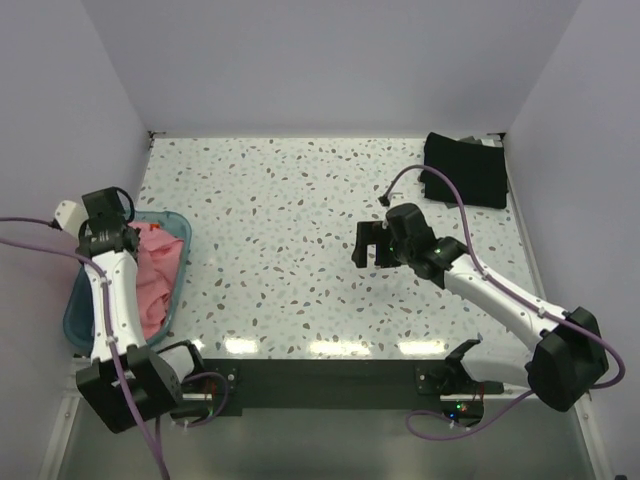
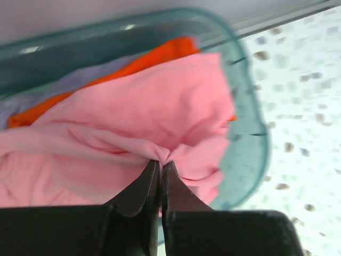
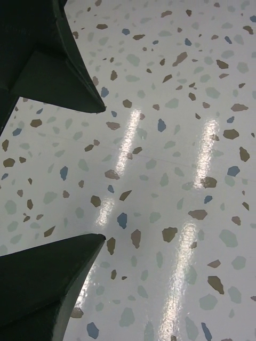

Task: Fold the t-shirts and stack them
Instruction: Grab the tshirt from the pile, then move the tshirt to the center of the board

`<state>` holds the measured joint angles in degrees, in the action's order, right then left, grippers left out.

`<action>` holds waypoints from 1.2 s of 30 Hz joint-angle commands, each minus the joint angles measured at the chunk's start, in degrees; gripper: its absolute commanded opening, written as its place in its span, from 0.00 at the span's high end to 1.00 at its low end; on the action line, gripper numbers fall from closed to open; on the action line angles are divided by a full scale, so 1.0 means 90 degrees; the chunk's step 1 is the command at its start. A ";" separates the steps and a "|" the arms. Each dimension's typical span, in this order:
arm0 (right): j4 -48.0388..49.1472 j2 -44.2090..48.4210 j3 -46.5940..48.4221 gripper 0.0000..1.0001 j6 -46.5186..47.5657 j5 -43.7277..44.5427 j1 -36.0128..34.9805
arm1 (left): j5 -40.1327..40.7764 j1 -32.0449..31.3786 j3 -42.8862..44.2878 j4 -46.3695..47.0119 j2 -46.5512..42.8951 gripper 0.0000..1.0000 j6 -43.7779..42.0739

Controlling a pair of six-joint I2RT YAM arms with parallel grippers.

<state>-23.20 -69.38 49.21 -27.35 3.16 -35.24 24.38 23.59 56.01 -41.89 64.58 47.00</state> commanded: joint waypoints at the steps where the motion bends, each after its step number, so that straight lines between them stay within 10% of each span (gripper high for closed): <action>1: 0.0097 -0.0044 0.0410 0.01 0.0080 -0.0136 0.0000 | -0.0539 0.0025 0.0622 0.0454 -0.0787 1.00 -0.0612; 7: 0.0107 -0.0054 0.0684 0.01 0.0119 -0.0185 0.0000 | -0.1518 -0.0793 0.1802 0.1011 -0.0906 1.00 -0.0974; 23: -0.0019 0.0639 0.0977 0.01 0.0120 0.0371 0.0000 | 0.0973 -0.7679 0.7086 0.0603 0.2060 1.00 -0.2615; 36: -0.1113 0.2220 0.0558 0.01 -0.0379 0.2666 0.0000 | -0.2103 -0.8364 0.3953 0.2359 0.3293 0.96 -0.1775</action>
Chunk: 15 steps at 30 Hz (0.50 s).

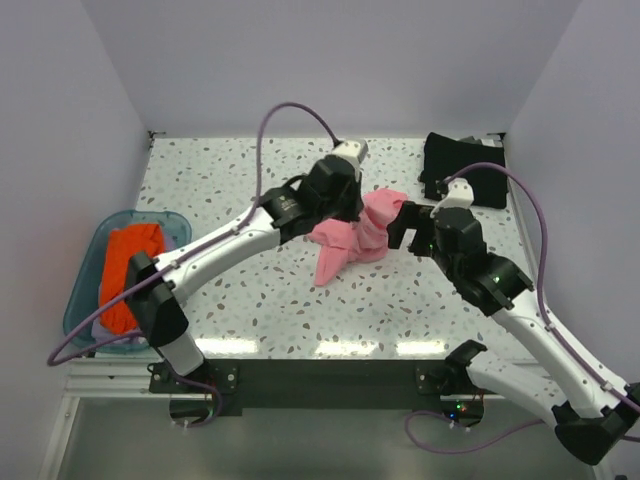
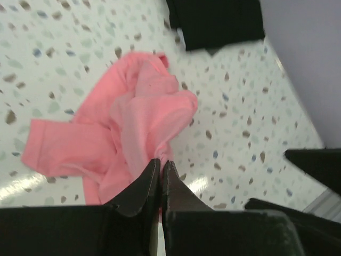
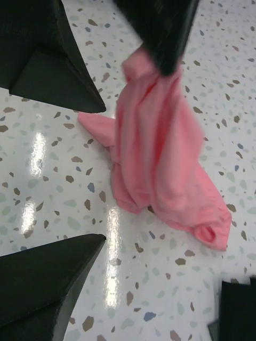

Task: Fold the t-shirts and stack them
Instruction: Move the tshirt to the center of the board

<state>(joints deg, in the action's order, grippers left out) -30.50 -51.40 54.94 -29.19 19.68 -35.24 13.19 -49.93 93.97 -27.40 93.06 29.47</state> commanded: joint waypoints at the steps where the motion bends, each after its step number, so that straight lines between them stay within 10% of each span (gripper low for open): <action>1: -0.0341 0.0193 -0.0088 0.01 -0.0175 0.0850 0.0000 | -0.0899 -0.0184 -0.0411 0.0788 0.0226 0.85 0.0182; 6: -0.0274 -0.0157 -0.0264 0.01 -0.0263 0.0539 0.0000 | -0.0695 -0.0068 -0.0753 0.0720 0.0276 0.40 0.0094; 15: 0.0546 -0.2012 -0.0147 0.01 0.0021 -0.0741 -0.0068 | -0.0664 0.1963 -0.2238 0.0866 0.0353 0.43 0.0905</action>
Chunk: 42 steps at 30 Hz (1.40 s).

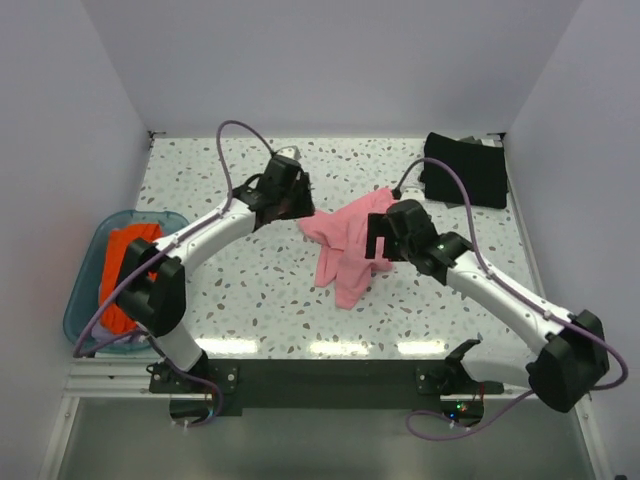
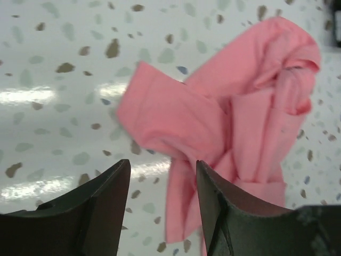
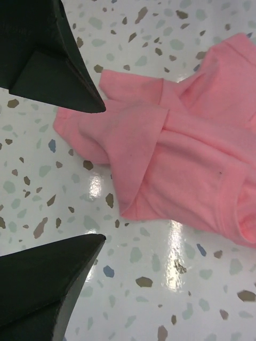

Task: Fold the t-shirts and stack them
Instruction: Move the tshirt to the center of the board, then flatten the tshirt out

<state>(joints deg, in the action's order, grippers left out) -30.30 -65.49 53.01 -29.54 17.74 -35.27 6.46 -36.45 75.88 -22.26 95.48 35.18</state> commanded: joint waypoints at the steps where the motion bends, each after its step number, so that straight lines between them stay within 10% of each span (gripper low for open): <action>1: 0.0622 -0.0583 0.0028 0.01 0.0040 -0.0525 -0.0095 | 0.0044 0.0669 -0.0228 0.0325 0.0220 0.43 0.0261; 26: 0.0926 -0.2810 0.1052 0.34 0.0011 0.1525 -0.1326 | -0.0112 0.0876 0.1042 0.0452 0.2760 0.59 0.0173; 34: 0.0741 -0.3221 0.1092 0.57 0.0011 0.1525 -0.1316 | -0.0171 0.0885 0.1032 0.0452 0.2692 0.80 0.0066; 38: 0.0643 -0.2968 0.1043 0.85 0.0049 0.1487 -0.1025 | -0.0093 0.1051 0.0974 0.0325 0.2409 1.00 0.0114; 42: 0.0331 -0.2228 0.1014 1.00 0.0108 0.1379 -0.0546 | -0.0005 0.1597 0.0447 0.0354 0.1543 1.00 0.0222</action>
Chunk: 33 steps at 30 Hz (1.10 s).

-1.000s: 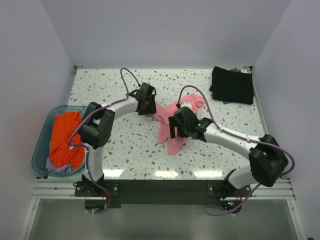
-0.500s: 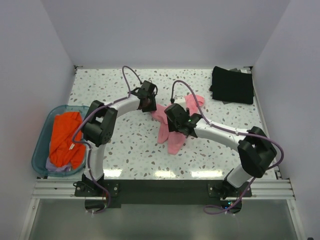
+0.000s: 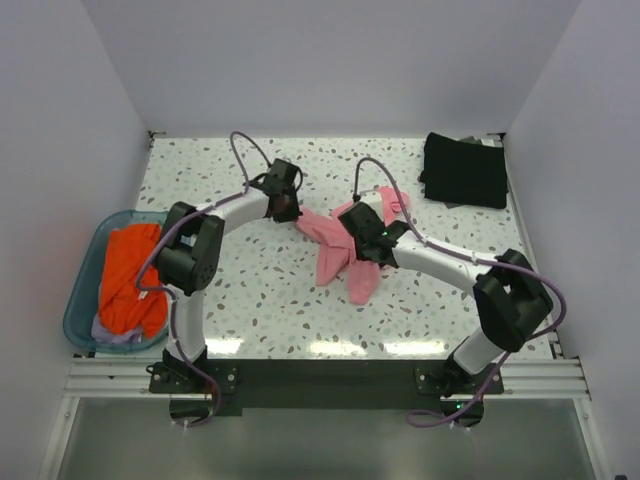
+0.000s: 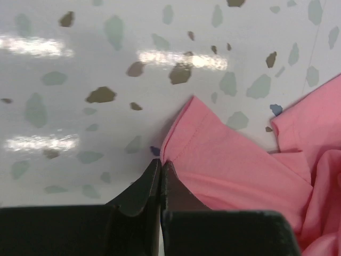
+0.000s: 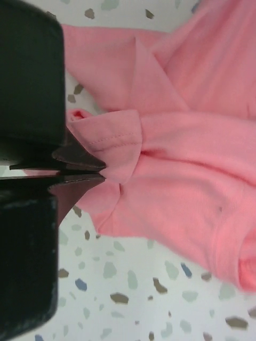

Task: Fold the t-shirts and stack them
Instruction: Flatten the tshirt out

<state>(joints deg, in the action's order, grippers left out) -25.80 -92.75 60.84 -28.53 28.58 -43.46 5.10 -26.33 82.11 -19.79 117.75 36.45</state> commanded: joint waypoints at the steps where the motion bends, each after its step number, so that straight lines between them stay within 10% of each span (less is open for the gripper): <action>1: -0.0257 0.1026 0.0086 1.00 0.0045 0.0126 0.0608 | 0.0223 0.0590 -0.0362 0.0080 -0.1119 1.00 0.0101; 12: -0.0815 0.2561 0.0203 1.00 0.0378 -0.0157 0.2445 | 0.0692 0.2085 -0.2295 -0.0271 -0.4077 1.00 0.0609; 18: -0.0581 0.2406 0.0047 0.96 0.0231 -0.0714 0.3178 | 0.0196 0.2642 -0.2610 -0.0116 -0.4140 1.00 0.0404; 26: 0.0005 0.1079 0.0407 0.92 -0.0335 -0.1904 0.3969 | -0.0673 0.2671 0.0033 0.0022 -0.1508 1.00 0.0102; 28: 0.0093 0.0561 0.0631 0.77 -0.0491 -0.2422 0.4280 | -0.0781 0.2652 0.1347 -0.0474 -0.0870 0.99 0.0042; 33: 0.0122 0.0441 0.0654 0.42 -0.0414 -0.2513 0.4409 | -0.0766 0.2380 0.1311 -0.0391 -0.0758 0.19 -0.0231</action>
<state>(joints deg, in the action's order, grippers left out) -27.33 -91.88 64.79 -31.51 8.10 -3.60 -2.02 -2.85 95.00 -23.44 114.96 37.06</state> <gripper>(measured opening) 0.522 0.589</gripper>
